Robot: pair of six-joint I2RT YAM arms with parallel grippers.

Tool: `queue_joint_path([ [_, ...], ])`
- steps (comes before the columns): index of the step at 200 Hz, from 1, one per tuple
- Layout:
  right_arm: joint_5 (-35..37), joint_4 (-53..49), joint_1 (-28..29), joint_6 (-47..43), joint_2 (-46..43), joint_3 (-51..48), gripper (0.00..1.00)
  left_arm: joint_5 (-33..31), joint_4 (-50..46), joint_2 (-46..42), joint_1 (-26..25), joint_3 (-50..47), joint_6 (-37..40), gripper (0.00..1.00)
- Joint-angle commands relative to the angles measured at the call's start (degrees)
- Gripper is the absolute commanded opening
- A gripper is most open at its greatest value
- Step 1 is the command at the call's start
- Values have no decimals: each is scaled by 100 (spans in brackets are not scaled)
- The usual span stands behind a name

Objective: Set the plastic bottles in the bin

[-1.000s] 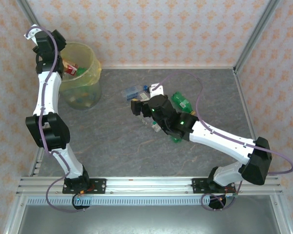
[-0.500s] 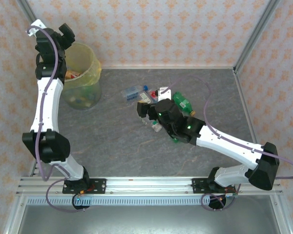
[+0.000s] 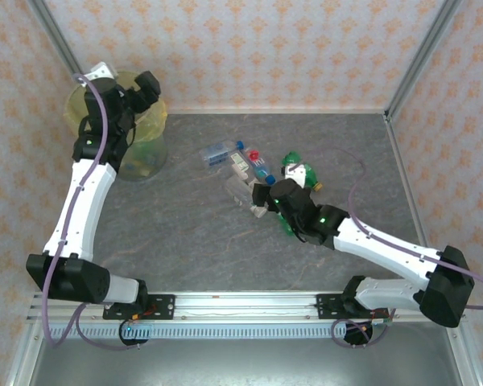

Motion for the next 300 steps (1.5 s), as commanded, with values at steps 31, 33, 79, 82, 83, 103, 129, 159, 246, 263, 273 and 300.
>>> queue_joint_path([
  [31, -429, -351, -630, 485, -96, -568, 96, -11, -150, -449, -1149, -625, -340, 99],
  [33, -456, -357, -649, 494, -87, -583, 96, -20, -148, -456, -1196, -640, -359, 99],
  [79, -1220, -202, -1231, 440, 82, -968, 93, -24, -246, -322, -2078, -931, -694, 99],
  [82, -1286, -184, -1261, 431, 82, -995, 93, -5, -259, -298, -2101, -939, -716, 99],
  [83, -1304, -174, -1266, 423, 148, -1004, 93, 4, -265, -295, -2107, -942, -722, 99],
  [103, -1581, -26, -1348, 351, 346, -1175, 94, 153, -238, -289, -2149, -1092, -909, 99],
  [129, -1958, 147, -1376, 227, 635, -1272, 93, 420, -156, -334, -2147, -1285, -1109, 99],
  [159, -2104, 251, -1376, 74, 977, -1227, 88, 543, -115, -308, -2145, -1350, -1193, 99],
  [246, -2056, 318, -1376, -102, 1246, -1206, 67, 733, -137, -217, -2147, -1185, -1273, 99],
  [263, -1918, 247, -1376, -43, 1115, -1194, 67, 757, -141, -191, -2149, -1139, -1264, 99],
  [273, -1880, 231, -1376, -37, 991, -1197, 65, 809, -117, -183, -2145, -1121, -1277, 99],
  [300, -1835, 195, -1369, -68, 611, -1189, 63, 946, -22, -144, -2144, -1076, -1358, 98],
])
